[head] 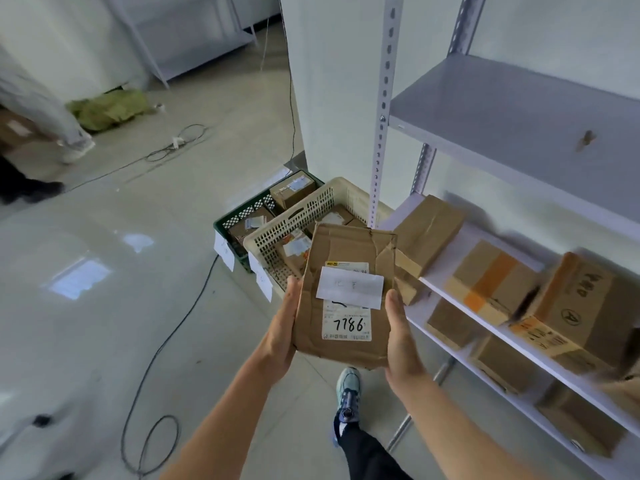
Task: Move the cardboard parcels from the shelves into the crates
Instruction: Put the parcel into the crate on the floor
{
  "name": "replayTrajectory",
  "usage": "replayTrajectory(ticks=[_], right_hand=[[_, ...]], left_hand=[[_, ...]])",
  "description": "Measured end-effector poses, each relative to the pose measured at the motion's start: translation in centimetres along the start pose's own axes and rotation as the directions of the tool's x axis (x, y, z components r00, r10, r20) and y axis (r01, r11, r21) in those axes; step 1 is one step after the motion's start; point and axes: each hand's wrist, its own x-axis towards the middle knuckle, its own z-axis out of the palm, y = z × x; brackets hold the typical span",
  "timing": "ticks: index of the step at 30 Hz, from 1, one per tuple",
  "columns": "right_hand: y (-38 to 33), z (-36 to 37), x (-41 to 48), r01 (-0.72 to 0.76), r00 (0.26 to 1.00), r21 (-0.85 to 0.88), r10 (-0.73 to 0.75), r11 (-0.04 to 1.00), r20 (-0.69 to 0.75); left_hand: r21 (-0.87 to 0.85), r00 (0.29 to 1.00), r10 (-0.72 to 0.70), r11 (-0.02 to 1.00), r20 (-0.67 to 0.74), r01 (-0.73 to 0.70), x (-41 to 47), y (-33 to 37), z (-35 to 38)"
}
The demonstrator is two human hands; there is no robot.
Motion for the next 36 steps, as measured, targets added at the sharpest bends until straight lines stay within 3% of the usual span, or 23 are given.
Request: replayTrajectory(ticks=[14, 19, 26, 36], right_hand=[[5.2, 10.5, 22.9, -0.245, 0.967, 0.085, 0.250, 0.966, -0.047], [8.4, 12.6, 30.5, -0.337, 0.926, 0.144, 0.355, 0.930, -0.125], [13.9, 16.6, 41.9, -0.315, 0.829, 0.275, 0.405, 0.908, -0.387], [24.6, 19.4, 52.7, -0.209, 0.660, 0.477, 0.483, 0.854, -0.576]], left_hand=[[0.141, 0.960, -0.271, 0.950, -0.071, 0.279, 21.0, 5.9, -17.5], [0.191, 0.932, -0.362, 0.913, -0.029, 0.361, 29.9, 5.8, -21.8], [0.291, 0.863, -0.490, 0.849, 0.123, 0.441, 43.5, 2.9, -28.9], [0.431, 0.697, -0.680, 0.712, 0.227, 0.554, 58.2, -6.0, -34.5]])
